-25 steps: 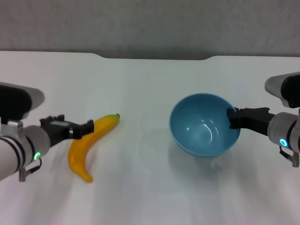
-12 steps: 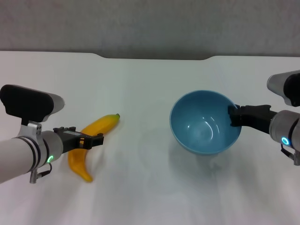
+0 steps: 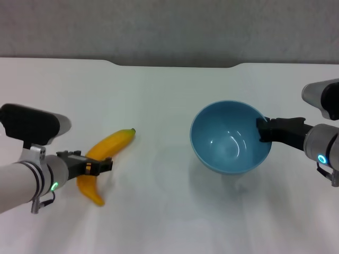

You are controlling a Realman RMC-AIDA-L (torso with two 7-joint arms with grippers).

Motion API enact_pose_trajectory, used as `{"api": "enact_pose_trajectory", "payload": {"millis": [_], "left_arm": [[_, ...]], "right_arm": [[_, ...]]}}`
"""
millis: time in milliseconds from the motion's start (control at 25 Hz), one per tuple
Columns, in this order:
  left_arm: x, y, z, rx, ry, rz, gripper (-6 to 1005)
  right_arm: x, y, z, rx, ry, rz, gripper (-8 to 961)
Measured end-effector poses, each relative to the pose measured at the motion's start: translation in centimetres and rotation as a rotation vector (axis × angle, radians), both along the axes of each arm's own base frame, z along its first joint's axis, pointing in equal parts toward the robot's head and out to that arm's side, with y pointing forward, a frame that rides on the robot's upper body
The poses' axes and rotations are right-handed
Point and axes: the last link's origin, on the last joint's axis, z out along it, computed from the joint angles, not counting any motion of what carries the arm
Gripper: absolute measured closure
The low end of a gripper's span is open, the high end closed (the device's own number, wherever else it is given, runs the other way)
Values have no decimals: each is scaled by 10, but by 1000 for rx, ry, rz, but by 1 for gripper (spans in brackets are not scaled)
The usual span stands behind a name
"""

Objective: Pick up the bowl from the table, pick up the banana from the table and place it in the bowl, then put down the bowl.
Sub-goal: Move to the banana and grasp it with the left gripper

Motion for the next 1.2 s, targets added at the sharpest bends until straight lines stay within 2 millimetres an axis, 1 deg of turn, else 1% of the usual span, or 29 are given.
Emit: {"api": "enact_pose_trajectory", "payload": {"millis": [120, 520, 680, 840, 1200], "left_arm": [[-5, 1, -3, -11, 10, 19, 97], [-7, 2, -2, 0, 8, 23, 105], [-12, 0, -4, -12, 23, 31, 109], [-16, -2, -5, -15, 24, 44, 134], [-17, -1, -3, -1, 18, 49, 190]], "right_arm": [[0, 0, 0, 1, 0, 0, 907], [-2, 0, 0, 1, 2, 5, 902], [-2, -1, 0, 1, 2, 6, 900], [-3, -1, 1, 4, 5, 10, 898], [-3, -1, 1, 8, 4, 12, 894]]}}
